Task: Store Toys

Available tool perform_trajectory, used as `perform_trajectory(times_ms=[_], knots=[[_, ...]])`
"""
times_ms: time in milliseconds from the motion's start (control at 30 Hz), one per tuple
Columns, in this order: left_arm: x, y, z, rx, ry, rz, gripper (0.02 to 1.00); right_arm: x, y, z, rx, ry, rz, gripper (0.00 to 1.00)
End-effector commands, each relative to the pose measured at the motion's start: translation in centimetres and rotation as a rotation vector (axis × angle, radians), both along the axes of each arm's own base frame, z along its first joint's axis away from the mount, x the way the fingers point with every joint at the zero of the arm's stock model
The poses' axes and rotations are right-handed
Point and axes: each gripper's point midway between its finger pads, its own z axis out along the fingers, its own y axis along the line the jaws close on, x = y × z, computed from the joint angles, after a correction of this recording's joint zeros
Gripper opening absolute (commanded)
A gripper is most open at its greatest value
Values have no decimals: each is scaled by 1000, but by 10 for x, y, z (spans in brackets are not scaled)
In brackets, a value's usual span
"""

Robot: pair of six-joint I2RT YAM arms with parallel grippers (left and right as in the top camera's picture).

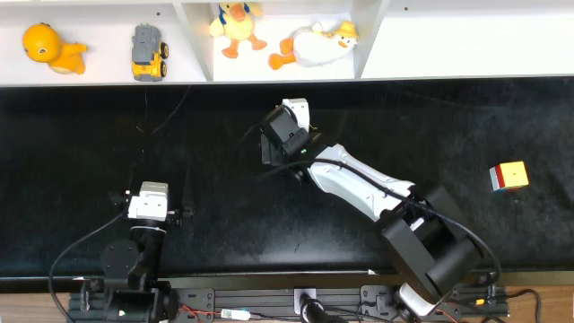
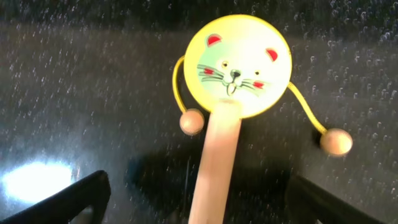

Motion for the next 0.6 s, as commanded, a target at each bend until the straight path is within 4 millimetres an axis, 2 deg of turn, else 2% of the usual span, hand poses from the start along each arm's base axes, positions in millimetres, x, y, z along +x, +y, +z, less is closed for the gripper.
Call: perform_trajectory(times_ms=[33, 200, 467, 533, 600], knots=[[0, 1, 0, 15, -9, 4, 998, 9, -1, 0, -12, -22, -35, 597], [0, 1, 0, 15, -9, 4, 998, 8, -2, -4, -19, -12, -35, 496], [0, 1, 0, 15, -9, 4, 998, 4, -5, -7, -25, 15, -34, 102], [0, 1, 0, 15, -9, 4, 998, 2, -10, -7, -25, 37, -40, 42], [0, 1, 0, 15, -9, 4, 998, 0, -16, -6, -25, 60, -47, 42]])
